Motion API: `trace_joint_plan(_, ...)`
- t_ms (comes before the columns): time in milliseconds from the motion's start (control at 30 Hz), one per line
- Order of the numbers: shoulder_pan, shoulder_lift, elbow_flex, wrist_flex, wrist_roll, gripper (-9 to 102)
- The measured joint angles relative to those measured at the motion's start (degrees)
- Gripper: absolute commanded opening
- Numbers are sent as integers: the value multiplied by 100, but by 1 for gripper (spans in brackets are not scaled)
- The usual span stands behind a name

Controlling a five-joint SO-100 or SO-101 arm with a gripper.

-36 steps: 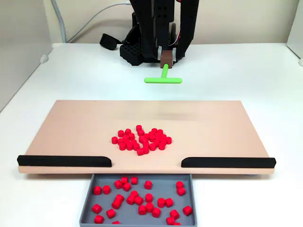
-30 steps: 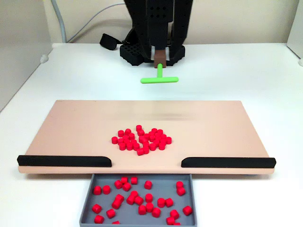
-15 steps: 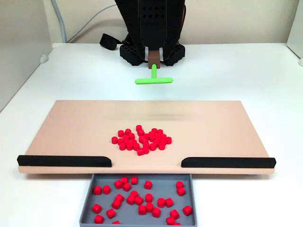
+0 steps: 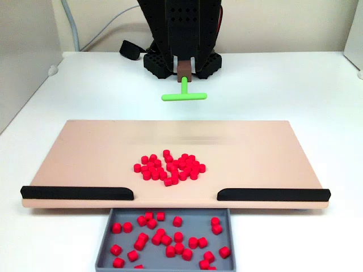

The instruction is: Push granules from right to the grey container

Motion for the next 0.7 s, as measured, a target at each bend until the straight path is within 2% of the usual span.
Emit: trace_joint_plan(700, 0, 0, 0, 0, 141, 0)
